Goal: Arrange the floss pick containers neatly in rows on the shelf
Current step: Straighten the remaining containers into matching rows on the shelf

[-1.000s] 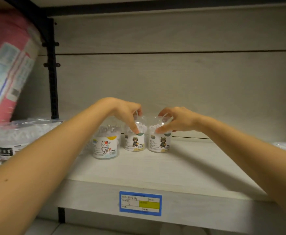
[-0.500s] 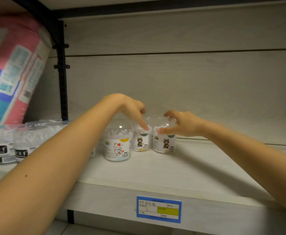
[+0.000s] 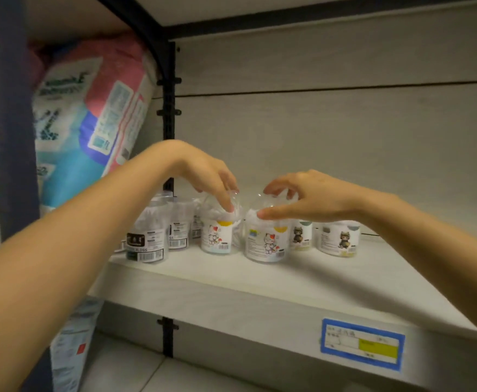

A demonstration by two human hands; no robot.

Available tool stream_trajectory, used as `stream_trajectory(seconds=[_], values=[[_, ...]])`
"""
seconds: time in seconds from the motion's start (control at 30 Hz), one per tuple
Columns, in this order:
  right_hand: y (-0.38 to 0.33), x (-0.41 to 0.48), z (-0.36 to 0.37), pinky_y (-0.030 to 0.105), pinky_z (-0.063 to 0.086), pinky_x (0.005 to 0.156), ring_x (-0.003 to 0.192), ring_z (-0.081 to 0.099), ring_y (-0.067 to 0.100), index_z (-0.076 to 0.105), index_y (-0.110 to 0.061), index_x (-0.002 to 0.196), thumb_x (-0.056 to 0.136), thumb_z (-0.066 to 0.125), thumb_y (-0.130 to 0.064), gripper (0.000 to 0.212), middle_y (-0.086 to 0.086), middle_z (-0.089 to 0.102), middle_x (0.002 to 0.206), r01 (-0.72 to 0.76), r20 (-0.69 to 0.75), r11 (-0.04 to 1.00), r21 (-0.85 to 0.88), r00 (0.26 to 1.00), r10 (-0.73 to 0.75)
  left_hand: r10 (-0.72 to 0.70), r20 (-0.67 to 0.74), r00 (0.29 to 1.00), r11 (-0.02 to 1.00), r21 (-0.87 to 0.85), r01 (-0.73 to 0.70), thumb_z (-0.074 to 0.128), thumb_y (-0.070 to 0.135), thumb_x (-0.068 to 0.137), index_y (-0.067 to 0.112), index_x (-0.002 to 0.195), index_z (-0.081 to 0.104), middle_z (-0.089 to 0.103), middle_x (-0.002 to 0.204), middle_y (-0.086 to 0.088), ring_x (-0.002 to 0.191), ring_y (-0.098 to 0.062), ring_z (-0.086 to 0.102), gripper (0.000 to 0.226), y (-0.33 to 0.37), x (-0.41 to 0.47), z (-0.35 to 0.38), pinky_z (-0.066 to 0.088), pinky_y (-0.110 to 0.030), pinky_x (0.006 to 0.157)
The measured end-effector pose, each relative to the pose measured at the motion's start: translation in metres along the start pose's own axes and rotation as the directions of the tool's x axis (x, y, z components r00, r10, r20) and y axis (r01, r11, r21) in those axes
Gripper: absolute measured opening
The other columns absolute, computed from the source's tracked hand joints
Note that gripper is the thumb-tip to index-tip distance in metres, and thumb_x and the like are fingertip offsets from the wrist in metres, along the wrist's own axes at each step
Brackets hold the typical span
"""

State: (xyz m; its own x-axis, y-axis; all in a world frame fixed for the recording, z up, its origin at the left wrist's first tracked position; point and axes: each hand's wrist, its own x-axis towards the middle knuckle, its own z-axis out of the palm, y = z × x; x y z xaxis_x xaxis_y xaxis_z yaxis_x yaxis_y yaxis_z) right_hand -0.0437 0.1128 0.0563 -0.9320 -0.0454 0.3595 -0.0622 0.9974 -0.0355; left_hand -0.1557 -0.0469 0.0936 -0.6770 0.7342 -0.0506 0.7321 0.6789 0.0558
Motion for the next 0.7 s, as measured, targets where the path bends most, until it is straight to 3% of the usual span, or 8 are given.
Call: stream_trajectory(seconds=[0.1,0.23,0.43,0.57,0.7], values=[[-0.008,0.009,0.006,0.034,0.043,0.097,0.116,0.053,0.018,0.044,-0.028,0.133,0.078,0.059,-0.058,0.065,-0.004,0.051,0.136,-0.059,0.017,0.996,-0.066,0.998,0.06,0.023,0.002,1.0,0.998,0.058,-0.023,0.069,0.03,0.081,0.023,0.139,0.038,0.046,0.136,-0.003,0.114,-0.019,0.05,0.066,-0.006,0.006,0.001,0.044,-0.03,0.097],[-0.012,0.003,0.009,0.03,0.042,0.091,0.113,0.054,0.019,0.045,-0.027,0.131,0.079,0.063,-0.05,0.06,-0.003,0.054,0.132,-0.081,-0.016,0.994,-0.073,0.997,0.08,0.065,-0.017,0.998,0.994,0.083,-0.063,0.072,0.026,0.078,0.025,0.136,0.036,0.048,0.129,-0.007,0.107,-0.024,0.056,0.068,-0.01,0.005,0.007,0.049,-0.03,0.087],[0.007,-0.037,-0.012,0.028,0.042,0.09,0.108,0.055,0.016,0.047,-0.029,0.129,0.077,0.065,-0.05,0.058,-0.006,0.056,0.128,-0.156,0.01,0.981,-0.115,0.987,0.158,0.249,-0.083,0.965,0.965,0.111,-0.239,0.068,0.038,0.08,0.029,0.135,0.038,0.05,0.125,0.003,0.105,-0.02,0.054,0.062,0.018,-0.014,0.016,0.043,-0.029,0.087],[0.028,-0.059,-0.02,0.027,0.045,0.089,0.104,0.057,0.016,0.047,-0.029,0.128,0.077,0.068,-0.046,0.058,-0.007,0.056,0.126,-0.22,0.002,0.97,-0.1,0.975,0.221,0.329,-0.162,0.93,0.943,0.1,-0.316,0.066,0.042,0.08,0.016,0.133,0.037,0.049,0.133,-0.001,0.114,-0.02,0.05,0.065,0.048,0.0,0.027,0.041,-0.034,0.1],[0.048,-0.066,-0.017,0.028,0.047,0.088,0.103,0.058,0.016,0.051,-0.025,0.124,0.075,0.072,-0.04,0.056,-0.004,0.058,0.124,-0.258,-0.065,0.965,-0.036,0.965,0.256,0.375,-0.237,0.896,0.925,0.034,-0.378,0.065,0.039,0.082,0.014,0.131,0.039,0.048,0.134,-0.003,0.117,-0.019,0.047,0.062,0.059,0.014,0.038,0.04,-0.029,0.097]])
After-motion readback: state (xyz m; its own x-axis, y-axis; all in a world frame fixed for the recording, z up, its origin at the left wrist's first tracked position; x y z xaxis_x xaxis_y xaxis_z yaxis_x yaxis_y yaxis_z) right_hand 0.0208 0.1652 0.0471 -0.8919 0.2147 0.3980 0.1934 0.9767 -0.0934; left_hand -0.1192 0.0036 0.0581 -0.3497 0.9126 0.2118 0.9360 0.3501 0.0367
